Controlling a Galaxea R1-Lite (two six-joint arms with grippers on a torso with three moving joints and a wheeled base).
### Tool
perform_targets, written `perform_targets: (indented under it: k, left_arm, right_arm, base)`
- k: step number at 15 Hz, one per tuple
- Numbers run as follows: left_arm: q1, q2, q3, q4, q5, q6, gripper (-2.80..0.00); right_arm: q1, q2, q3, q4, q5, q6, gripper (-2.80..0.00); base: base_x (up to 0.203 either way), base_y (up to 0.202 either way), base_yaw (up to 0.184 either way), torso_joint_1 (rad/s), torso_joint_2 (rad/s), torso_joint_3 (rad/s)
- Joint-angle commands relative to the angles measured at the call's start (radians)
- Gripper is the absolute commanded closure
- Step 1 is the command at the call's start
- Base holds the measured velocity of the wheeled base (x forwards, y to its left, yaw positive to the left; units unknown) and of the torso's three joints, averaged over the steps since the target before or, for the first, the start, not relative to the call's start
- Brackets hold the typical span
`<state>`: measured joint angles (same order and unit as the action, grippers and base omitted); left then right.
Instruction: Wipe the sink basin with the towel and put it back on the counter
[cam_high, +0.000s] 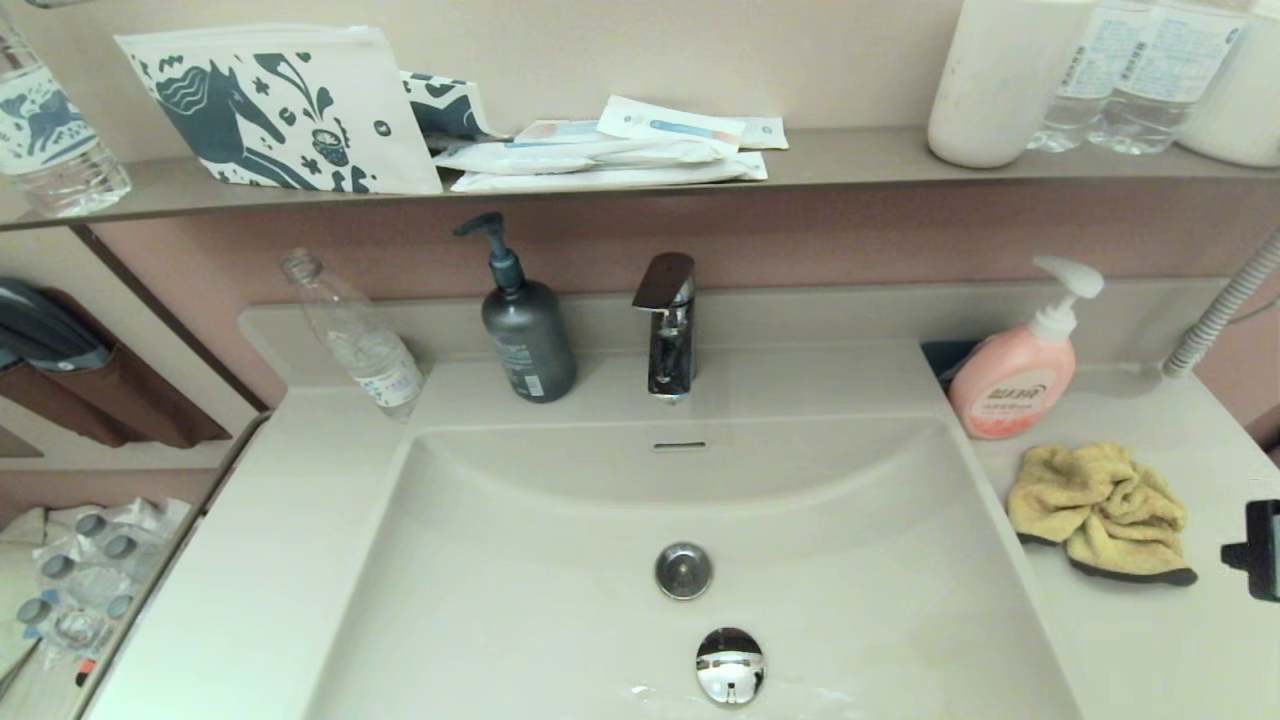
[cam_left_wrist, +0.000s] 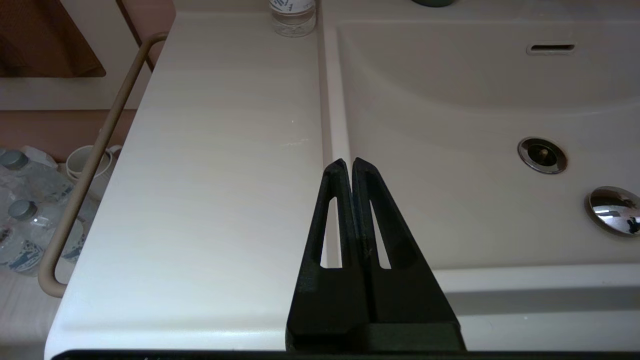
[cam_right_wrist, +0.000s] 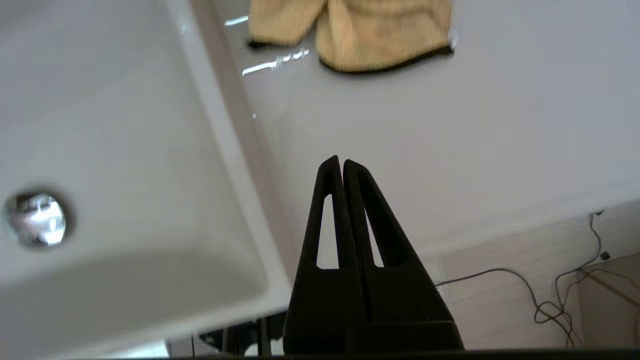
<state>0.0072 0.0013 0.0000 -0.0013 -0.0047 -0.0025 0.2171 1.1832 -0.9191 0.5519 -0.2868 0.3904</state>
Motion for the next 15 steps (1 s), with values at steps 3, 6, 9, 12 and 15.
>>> perform_targets:
  k: [3,6,9,12,15]
  left_arm:
    - [0.0,0.0,0.0,0.0,0.0,-0.001,0.0]
    - [0.0,0.0,0.0,0.0,0.0,-0.001,0.0]
    - [0.0,0.0,0.0,0.0,0.0,-0.001,0.0]
    - [0.0,0.0,0.0,0.0,0.0,-0.001,0.0]
    - [0.0,0.0,0.0,0.0,0.0,-0.001,0.0]
  right_arm:
    - [0.009,-0.216,0.096,0.054,0.005,0.006,0.0]
    - [-0.001,-0.337,0.132,0.084,-0.062,0.012,0.0]
    - [-0.01,-0.507,0.168,0.153,-0.094,0.03,0.0]
    - [-0.105,-0.644,0.182,0.229,-0.116,0.023,0.0]
    - [-0.18,-0.8,0.207,0.263,-0.118,-0.056,0.0]
  base:
    - [0.0,0.0,0.0,0.0,0.0,0.0]
    - [0.0,0.0,0.0,0.0,0.0,0.0]
    - [0.0,0.0,0.0,0.0,0.0,0.0]
    - [0.0,0.0,0.0,0.0,0.0,0.0]
    - [0.0,0.0,0.0,0.0,0.0,0.0]
